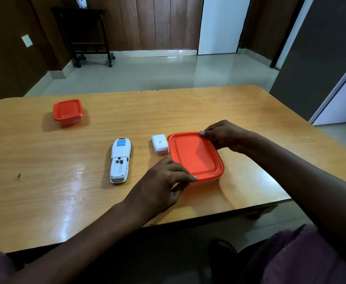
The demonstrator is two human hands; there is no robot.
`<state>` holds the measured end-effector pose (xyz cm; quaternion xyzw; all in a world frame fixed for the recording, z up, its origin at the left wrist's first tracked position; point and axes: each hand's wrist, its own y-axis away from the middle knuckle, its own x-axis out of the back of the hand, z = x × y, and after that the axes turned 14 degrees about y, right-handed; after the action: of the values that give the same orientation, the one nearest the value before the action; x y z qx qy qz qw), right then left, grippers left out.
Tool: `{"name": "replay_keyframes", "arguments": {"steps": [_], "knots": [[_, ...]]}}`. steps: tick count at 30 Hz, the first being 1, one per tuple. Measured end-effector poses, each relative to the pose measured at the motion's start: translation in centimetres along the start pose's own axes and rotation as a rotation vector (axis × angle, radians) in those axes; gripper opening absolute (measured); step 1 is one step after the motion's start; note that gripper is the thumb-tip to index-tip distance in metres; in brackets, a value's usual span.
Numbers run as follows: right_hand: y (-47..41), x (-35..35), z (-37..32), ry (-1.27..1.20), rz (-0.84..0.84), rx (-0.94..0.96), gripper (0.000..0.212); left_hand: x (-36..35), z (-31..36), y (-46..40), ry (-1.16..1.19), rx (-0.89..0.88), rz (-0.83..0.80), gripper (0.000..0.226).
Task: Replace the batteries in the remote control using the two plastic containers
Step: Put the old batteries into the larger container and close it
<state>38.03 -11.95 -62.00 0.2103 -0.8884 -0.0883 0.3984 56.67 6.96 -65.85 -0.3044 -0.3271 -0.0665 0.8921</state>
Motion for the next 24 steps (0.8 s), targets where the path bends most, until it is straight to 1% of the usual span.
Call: {"name": "replay_keyframes", "arguments": {"steps": [5, 9, 12, 15, 17, 22, 24], "knots": [[-0.3, 0.2, 0.2, -0.032, -0.005, -0.022, 0.014, 0.5, -0.1, -0.1, 0.027, 0.023, -0.029, 0.031], [0.3, 0.1, 0.3, 0.014, 0.006, 0.001, 0.019, 0.5, -0.2, -0.1, 0.029, 0.026, -0.019, 0.033], [1.1, -1.5, 0.5, 0.273, 0.105, 0.025, 0.031, 0.4, -0.2, -0.1, 0.032, 0.030, -0.012, 0.035], [1.1, -3.8, 1.0, 0.430, 0.311, 0.070, 0.038, 0.4, -0.3, 0.0, 0.037, 0.028, -0.001, 0.035], [1.0, -4.5, 1.2, 0.452, 0.389, 0.063, 0.038, 0.3, -0.3, 0.1, 0.041, 0.032, 0.003, 0.035], [1.1, -4.8, 1.5, 0.405, 0.450, 0.068, 0.036, 0.1, -0.6, 0.1, 0.047, 0.055, 0.028, 0.035], [1.2, -4.7, 1.6, 0.434, 0.475, 0.065, 0.036, 0.2, -0.6, 0.0, 0.053, 0.066, 0.025, 0.034]]}}
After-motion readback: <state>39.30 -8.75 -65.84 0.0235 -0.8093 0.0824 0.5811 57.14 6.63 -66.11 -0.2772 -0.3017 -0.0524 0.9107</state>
